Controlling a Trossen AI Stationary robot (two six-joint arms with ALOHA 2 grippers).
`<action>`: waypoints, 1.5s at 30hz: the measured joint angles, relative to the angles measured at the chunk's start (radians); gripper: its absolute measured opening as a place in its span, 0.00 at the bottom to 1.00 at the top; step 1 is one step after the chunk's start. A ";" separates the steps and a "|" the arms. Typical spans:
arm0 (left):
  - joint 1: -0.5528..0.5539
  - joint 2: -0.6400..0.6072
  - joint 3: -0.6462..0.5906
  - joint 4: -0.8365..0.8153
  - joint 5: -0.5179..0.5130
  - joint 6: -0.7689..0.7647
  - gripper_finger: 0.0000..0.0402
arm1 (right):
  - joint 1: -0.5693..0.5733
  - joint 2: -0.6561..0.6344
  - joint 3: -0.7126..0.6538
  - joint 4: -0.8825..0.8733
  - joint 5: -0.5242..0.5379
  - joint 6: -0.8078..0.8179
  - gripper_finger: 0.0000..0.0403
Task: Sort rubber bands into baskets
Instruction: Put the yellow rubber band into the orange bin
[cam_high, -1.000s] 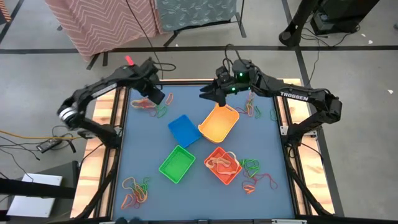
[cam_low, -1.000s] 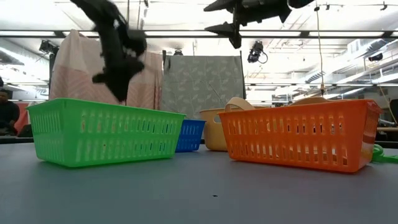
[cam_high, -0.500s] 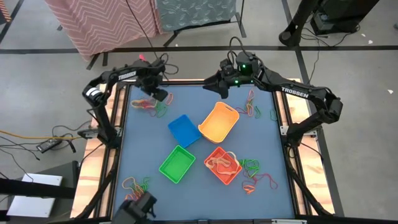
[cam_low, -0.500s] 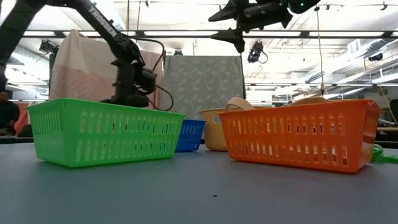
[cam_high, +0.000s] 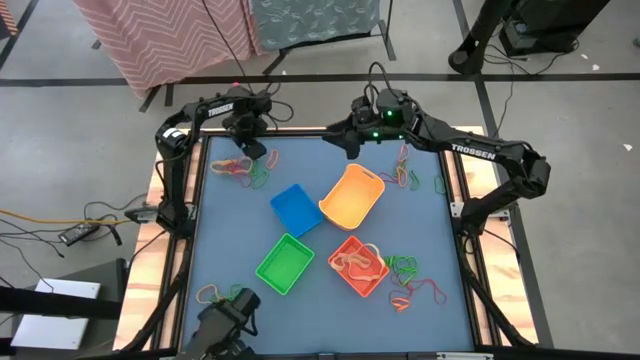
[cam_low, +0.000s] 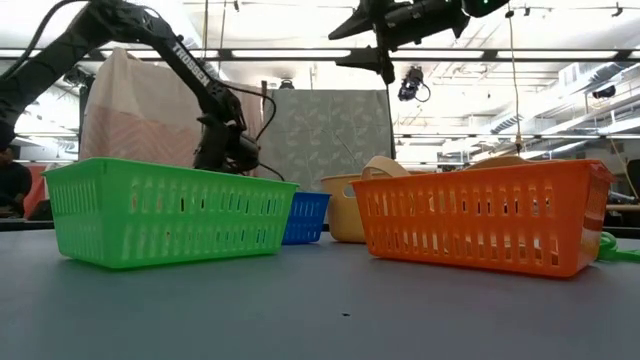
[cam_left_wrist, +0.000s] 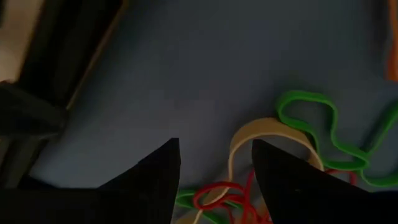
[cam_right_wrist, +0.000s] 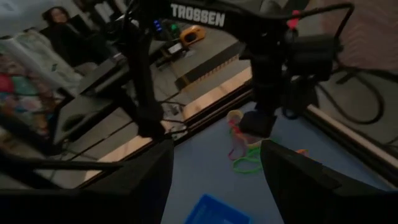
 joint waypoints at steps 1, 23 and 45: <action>-0.001 0.000 0.000 -0.001 0.005 0.003 0.51 | 0.006 0.000 0.000 0.004 0.018 0.000 0.63; -0.023 -0.002 0.000 -0.100 0.000 0.056 0.51 | 0.023 0.000 0.000 0.023 0.108 0.000 0.63; -0.050 -0.002 0.000 -0.020 -0.025 0.074 0.51 | 0.023 0.000 0.000 0.020 0.105 0.000 0.63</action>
